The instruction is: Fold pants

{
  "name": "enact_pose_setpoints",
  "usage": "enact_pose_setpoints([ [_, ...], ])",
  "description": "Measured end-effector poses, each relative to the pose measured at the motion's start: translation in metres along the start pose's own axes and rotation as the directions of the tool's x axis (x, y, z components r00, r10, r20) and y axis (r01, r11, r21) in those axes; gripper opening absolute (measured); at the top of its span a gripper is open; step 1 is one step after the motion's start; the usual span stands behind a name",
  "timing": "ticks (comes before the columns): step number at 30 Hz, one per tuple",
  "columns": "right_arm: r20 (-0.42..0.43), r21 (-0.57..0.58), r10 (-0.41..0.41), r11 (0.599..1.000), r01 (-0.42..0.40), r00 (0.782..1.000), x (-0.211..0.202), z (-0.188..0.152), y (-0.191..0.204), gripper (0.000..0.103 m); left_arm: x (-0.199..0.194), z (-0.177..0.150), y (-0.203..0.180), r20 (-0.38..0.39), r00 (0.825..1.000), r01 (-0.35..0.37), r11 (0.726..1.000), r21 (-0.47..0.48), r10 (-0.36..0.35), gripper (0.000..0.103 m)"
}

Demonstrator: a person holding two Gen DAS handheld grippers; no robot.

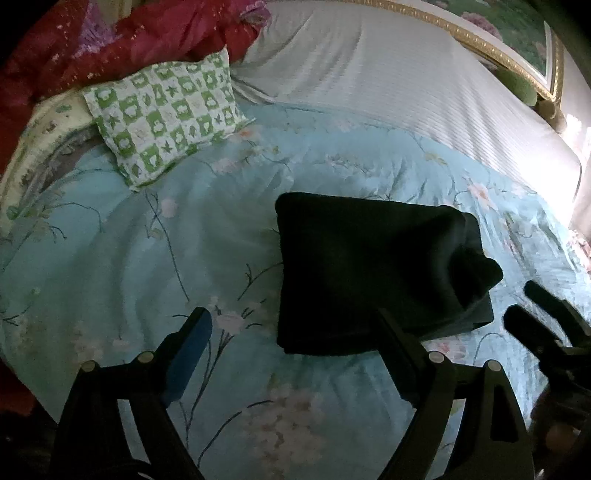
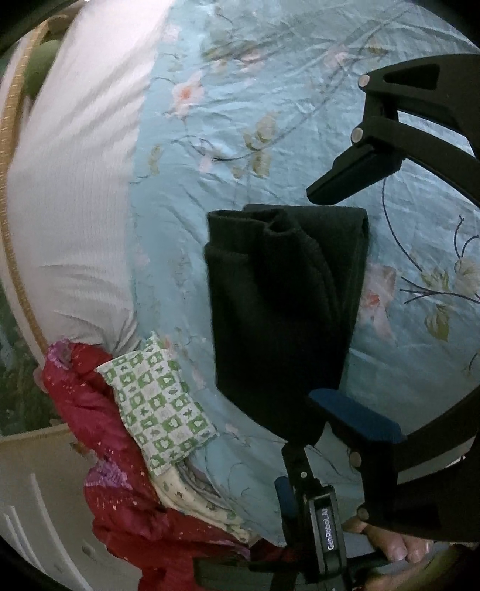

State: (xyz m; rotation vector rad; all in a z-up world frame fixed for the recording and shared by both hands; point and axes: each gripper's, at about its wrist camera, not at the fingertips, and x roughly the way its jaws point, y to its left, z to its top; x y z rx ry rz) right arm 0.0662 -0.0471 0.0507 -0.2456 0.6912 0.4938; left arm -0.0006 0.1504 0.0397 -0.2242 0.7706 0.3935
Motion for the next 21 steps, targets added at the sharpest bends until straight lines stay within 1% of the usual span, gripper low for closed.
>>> enact_pose_setpoints([
  [3,0.034,-0.029,-0.013,0.999,0.014,0.999,-0.006,-0.001,0.006,0.103,-0.002,-0.002,0.0,0.007,1.0,-0.01,1.0,0.002,0.01,0.091],
  [8,0.043,-0.073,-0.027,0.997,0.03,0.999,-0.004,-0.008,0.013,0.103,0.0,-0.007,0.0,0.003,1.0,-0.021,1.0,0.005,0.021,0.092],
  [10,0.042,-0.072,-0.025,0.997,0.028,0.999,0.0,-0.013,0.013,0.103,0.001,-0.008,-0.001,0.008,1.0,-0.028,1.0,0.011,0.028,0.092],
  [16,0.076,-0.054,-0.025,0.998,0.029,0.997,0.013,-0.023,0.008,0.103,-0.001,-0.011,-0.004,0.042,0.999,-0.031,0.999,0.021,0.03,0.092],
  [21,0.085,-0.071,-0.025,0.997,0.031,0.996,0.022,-0.032,0.009,0.103,0.002,-0.015,-0.008,0.044,0.999,-0.032,0.998,0.055,0.03,0.093],
])
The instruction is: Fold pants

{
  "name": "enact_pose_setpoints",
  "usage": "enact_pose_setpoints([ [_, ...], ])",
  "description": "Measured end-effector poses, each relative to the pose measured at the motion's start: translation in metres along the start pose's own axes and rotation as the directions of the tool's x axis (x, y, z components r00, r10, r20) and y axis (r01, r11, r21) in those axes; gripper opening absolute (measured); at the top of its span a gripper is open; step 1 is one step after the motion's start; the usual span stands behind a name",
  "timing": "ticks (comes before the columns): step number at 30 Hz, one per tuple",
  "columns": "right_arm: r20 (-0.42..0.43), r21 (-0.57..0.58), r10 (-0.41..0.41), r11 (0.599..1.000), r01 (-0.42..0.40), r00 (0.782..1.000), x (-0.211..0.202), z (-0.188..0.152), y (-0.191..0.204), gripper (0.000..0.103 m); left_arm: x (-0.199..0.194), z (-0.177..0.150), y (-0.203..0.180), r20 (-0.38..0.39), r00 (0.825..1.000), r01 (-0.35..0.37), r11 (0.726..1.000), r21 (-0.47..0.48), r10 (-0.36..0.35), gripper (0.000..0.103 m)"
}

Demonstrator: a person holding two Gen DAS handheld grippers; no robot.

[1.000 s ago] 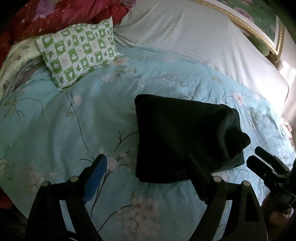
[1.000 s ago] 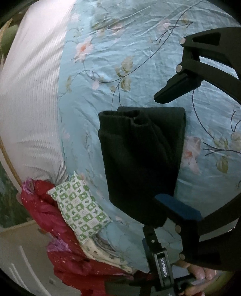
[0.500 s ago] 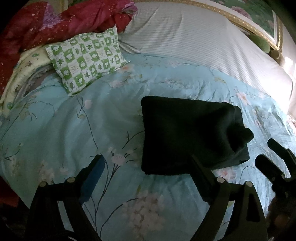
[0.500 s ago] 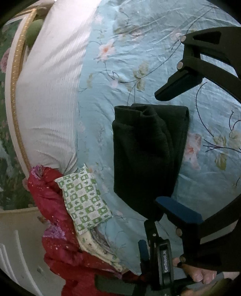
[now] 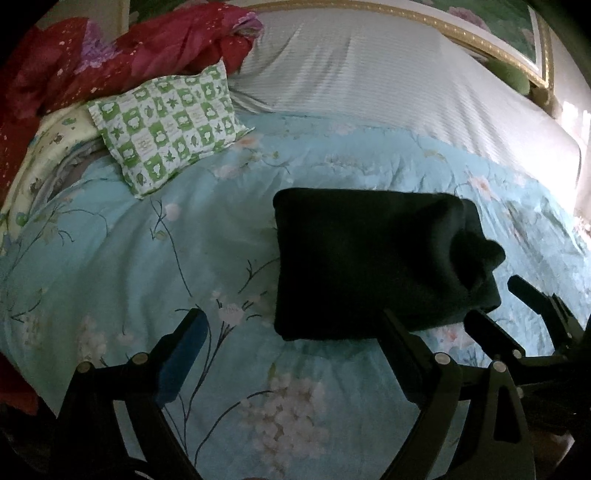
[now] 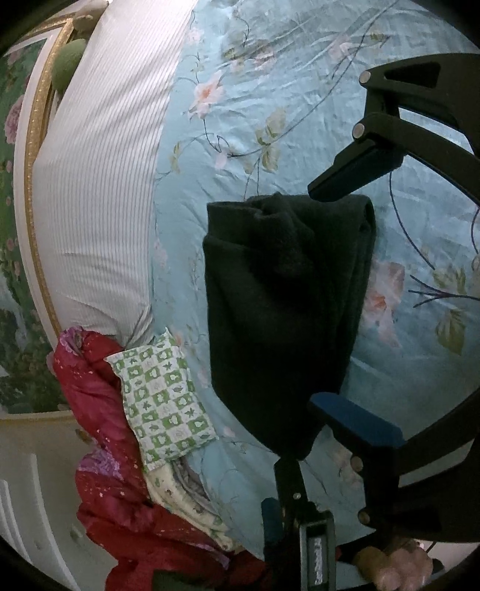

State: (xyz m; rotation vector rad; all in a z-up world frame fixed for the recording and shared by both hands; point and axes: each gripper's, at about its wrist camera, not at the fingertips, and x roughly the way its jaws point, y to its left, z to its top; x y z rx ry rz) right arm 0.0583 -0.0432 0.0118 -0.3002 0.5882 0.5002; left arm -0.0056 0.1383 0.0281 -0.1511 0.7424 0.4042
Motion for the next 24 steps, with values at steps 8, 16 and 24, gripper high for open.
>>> enact_pose_setpoints([
  [8,-0.02,0.015,-0.006,1.0,0.006,1.0,0.009,-0.009,-0.006,0.103,0.005,-0.007,-0.001,0.008,1.0,-0.018,1.0,0.016,0.018,0.094],
  [16,-0.019,0.018,-0.029,0.999,0.03,0.999,0.01,-0.015,-0.007,0.103,0.007,-0.016,-0.005,0.016,1.0,-0.02,0.999,0.044,0.019,0.095],
  [24,-0.035,0.015,-0.036,0.999,0.036,0.999,0.014,-0.016,-0.007,0.103,0.014,-0.02,-0.002,0.005,1.0,-0.006,0.999,0.045,0.006,0.095],
])
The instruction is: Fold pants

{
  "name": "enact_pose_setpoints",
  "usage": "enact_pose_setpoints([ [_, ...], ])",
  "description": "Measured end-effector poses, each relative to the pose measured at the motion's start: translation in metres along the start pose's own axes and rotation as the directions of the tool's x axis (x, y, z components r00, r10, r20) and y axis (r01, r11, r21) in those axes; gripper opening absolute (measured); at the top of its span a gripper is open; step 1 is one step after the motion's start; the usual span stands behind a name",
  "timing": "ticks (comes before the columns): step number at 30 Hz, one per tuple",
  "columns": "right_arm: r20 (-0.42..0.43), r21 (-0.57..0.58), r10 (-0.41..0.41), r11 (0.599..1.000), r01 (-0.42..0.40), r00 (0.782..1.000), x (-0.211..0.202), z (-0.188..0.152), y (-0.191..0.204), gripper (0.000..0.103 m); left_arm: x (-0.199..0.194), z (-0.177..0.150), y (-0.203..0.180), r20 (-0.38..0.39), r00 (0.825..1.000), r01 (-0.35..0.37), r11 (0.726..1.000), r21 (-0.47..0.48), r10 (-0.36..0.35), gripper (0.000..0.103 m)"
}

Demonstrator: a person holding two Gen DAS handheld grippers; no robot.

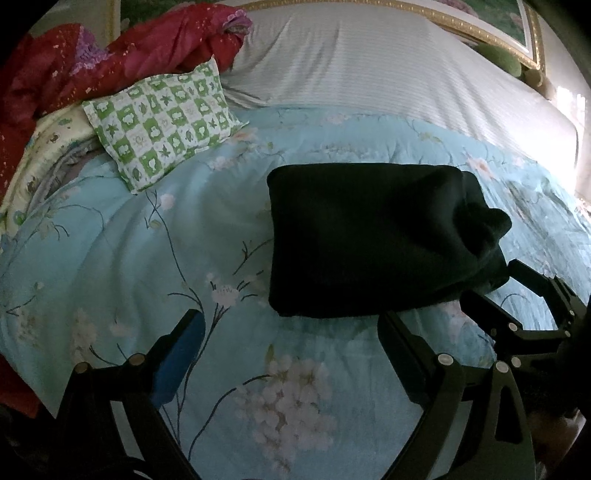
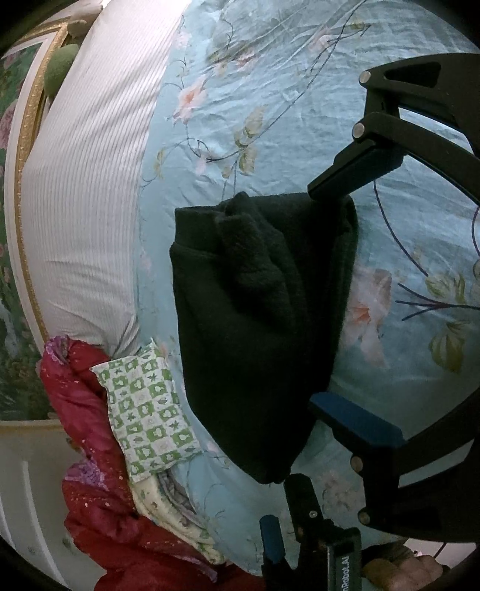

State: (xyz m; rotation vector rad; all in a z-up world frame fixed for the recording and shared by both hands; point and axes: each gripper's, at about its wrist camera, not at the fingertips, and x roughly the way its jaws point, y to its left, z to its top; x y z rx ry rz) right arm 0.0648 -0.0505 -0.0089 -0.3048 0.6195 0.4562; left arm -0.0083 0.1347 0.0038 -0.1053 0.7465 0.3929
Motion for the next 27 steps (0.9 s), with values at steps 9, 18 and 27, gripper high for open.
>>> enact_pose_setpoints([
  [9,-0.001,0.0,0.001,1.0,-0.001,1.0,0.0,-0.0011,-0.0016,0.103,0.0017,-0.0034,-0.0006,-0.005,1.0,0.003,1.0,0.007,-0.003,0.096],
  [18,-0.002,0.005,0.007,1.0,-0.007,1.0,-0.0001,-0.0007,-0.0021,0.103,0.0042,-0.0043,-0.0001,-0.008,1.0,0.007,1.0,0.013,-0.007,0.096],
  [27,-0.001,0.006,0.009,1.0,-0.009,1.0,-0.0005,-0.0009,-0.0016,0.103,0.0039,-0.0048,-0.0006,-0.008,1.0,0.007,1.0,0.012,-0.007,0.096],
])
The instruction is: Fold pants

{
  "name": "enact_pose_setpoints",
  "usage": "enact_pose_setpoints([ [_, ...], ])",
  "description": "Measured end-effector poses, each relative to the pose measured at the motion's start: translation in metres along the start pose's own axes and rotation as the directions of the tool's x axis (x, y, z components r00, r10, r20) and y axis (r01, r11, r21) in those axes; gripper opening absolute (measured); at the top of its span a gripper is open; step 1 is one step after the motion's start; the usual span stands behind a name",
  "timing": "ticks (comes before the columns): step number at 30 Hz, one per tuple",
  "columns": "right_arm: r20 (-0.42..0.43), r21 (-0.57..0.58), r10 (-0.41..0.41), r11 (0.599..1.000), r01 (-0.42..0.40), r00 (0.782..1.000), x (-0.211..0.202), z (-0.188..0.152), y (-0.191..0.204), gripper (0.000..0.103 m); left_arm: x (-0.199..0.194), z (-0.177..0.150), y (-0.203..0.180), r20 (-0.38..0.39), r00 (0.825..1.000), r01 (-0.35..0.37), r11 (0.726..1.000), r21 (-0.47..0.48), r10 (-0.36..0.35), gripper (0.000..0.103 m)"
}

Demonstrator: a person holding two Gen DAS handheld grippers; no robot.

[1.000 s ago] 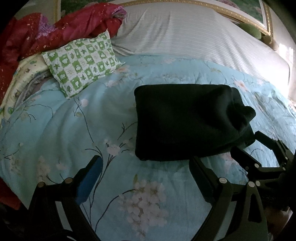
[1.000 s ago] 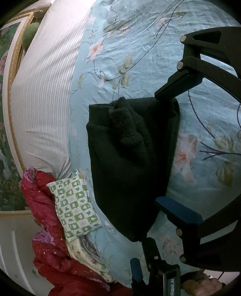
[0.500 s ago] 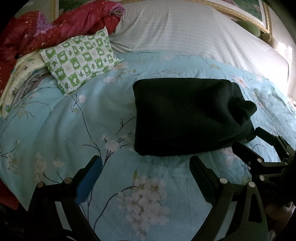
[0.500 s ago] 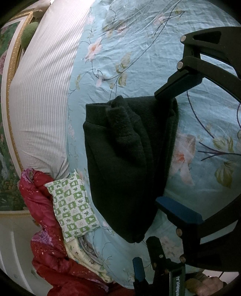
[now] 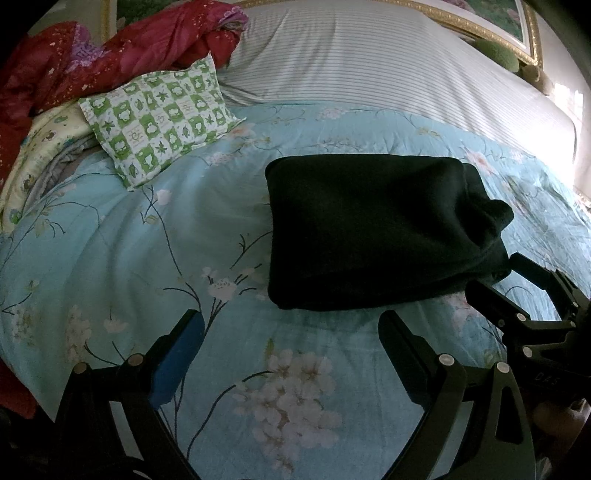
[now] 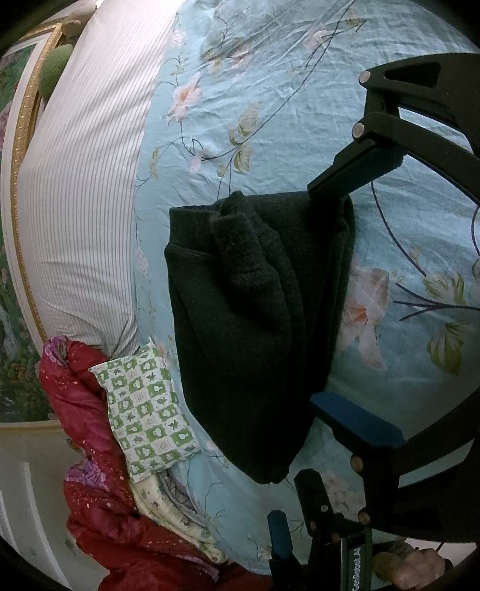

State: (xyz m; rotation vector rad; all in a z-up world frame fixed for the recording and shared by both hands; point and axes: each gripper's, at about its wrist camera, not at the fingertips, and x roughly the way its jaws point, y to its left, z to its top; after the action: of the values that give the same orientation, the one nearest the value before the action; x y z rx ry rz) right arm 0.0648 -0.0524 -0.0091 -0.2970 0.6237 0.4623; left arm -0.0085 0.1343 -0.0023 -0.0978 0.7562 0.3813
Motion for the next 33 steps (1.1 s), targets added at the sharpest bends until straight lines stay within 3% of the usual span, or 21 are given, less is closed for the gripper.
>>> enact_pose_setpoints([
  [33,-0.002,0.006,-0.001,1.0,0.001,1.0,-0.0002,-0.0005,0.0006,0.103,-0.0002,0.0007,-0.0026,-0.002,1.0,0.001,1.0,0.005,-0.001,0.096],
])
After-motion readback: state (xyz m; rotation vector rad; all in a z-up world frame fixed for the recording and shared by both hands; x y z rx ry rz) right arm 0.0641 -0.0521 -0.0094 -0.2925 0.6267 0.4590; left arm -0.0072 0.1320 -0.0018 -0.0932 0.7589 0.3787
